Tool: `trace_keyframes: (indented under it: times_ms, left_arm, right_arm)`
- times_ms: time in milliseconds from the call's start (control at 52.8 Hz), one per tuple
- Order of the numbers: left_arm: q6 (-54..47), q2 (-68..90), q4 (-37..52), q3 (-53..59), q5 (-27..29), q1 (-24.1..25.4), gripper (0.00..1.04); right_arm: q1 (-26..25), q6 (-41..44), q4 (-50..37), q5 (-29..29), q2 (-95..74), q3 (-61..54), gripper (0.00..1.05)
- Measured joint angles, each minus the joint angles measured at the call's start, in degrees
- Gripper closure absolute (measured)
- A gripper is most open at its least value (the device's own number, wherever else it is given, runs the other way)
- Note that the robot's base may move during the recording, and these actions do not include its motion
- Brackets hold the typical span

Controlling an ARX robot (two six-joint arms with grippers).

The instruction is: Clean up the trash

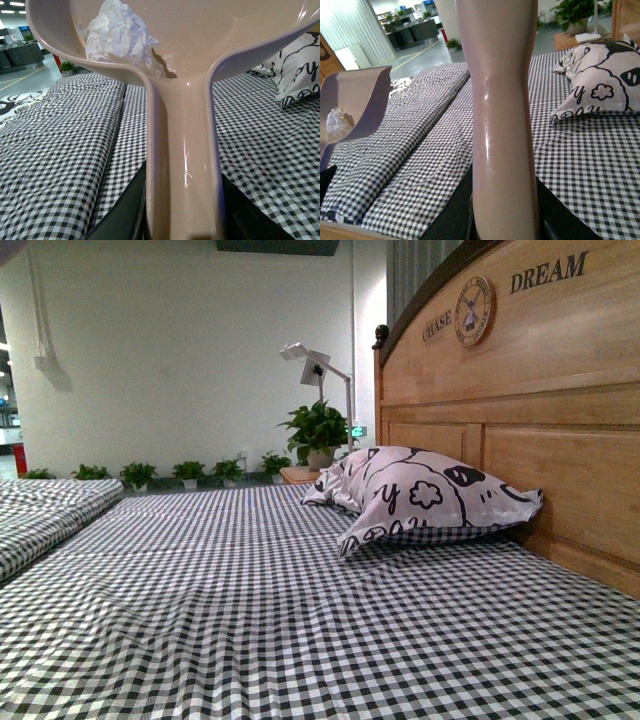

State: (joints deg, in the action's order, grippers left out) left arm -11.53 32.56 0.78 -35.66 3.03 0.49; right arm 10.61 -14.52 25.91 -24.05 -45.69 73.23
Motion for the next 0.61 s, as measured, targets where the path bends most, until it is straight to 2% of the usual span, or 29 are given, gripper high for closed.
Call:
trace_keyframes:
  times_ms: [133,360,606]
  left_arm:
    - [0.87,-3.48,-0.28,2.10,1.49,0.00,0.78]
    - [3.48,-10.36,-0.96,6.16,7.13,-1.27,0.78]
    - [3.96,-11.15,-1.07,6.49,7.19,-1.62,0.78]
  right_arm:
    - [1.70,-1.31,0.50,4.04,2.21,-0.85,0.86]
    - [3.45,-1.79,-1.20,9.27,3.80,-1.84,0.86]
    - [4.20,-2.10,-3.43,15.85,4.57,-4.68,0.86]
